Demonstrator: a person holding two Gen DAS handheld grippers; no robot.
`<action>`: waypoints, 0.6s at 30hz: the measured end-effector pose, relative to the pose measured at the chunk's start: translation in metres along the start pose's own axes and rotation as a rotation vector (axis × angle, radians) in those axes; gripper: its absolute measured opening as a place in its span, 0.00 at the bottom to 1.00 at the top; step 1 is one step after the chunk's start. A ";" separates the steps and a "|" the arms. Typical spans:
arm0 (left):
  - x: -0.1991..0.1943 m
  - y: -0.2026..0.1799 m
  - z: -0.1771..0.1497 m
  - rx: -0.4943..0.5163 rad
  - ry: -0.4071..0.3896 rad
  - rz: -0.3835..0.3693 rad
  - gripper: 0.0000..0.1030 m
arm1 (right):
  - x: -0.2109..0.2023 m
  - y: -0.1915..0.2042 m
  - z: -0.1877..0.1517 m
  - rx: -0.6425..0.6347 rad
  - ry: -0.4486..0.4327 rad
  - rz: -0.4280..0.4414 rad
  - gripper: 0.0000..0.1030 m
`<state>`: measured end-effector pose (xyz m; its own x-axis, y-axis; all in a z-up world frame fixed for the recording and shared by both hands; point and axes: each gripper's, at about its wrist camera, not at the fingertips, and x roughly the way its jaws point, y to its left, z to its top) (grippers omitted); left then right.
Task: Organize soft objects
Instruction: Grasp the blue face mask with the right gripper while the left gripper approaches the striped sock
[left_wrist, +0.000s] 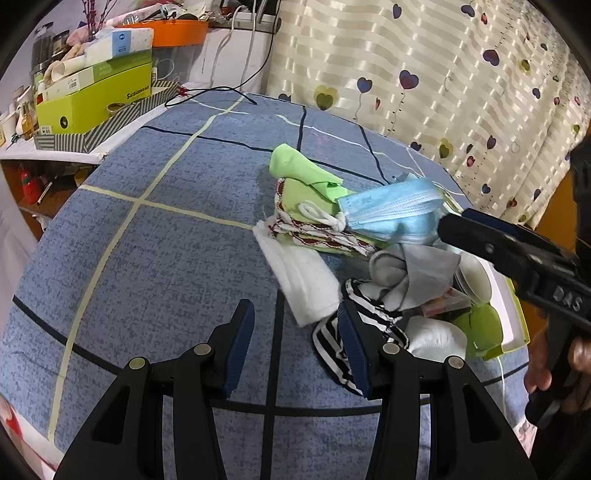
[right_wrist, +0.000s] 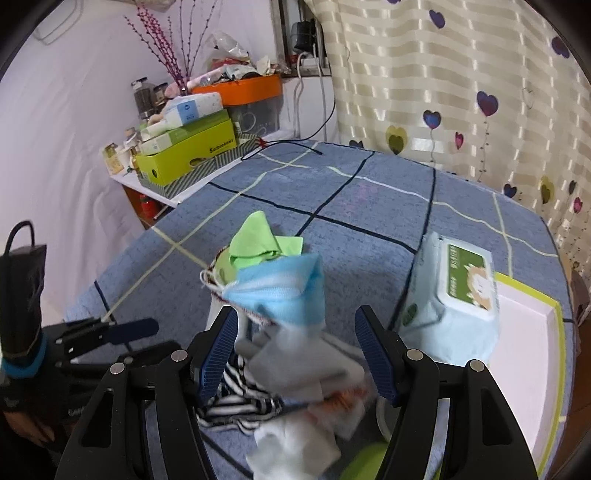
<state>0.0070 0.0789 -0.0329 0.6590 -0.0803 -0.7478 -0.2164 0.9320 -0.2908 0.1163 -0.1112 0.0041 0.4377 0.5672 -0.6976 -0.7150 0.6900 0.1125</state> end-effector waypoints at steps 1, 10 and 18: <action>0.000 0.001 0.001 -0.003 -0.001 0.000 0.47 | 0.004 -0.001 0.003 0.004 0.006 0.007 0.64; 0.006 0.008 0.006 -0.019 0.010 -0.004 0.47 | 0.040 -0.004 0.018 0.031 0.062 0.066 0.46; 0.009 0.002 0.007 -0.009 0.019 -0.026 0.47 | 0.015 -0.007 0.015 0.030 -0.007 0.077 0.15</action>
<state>0.0176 0.0830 -0.0359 0.6511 -0.1113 -0.7508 -0.2056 0.9263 -0.3157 0.1359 -0.1011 0.0030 0.3862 0.6220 -0.6812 -0.7299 0.6576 0.1867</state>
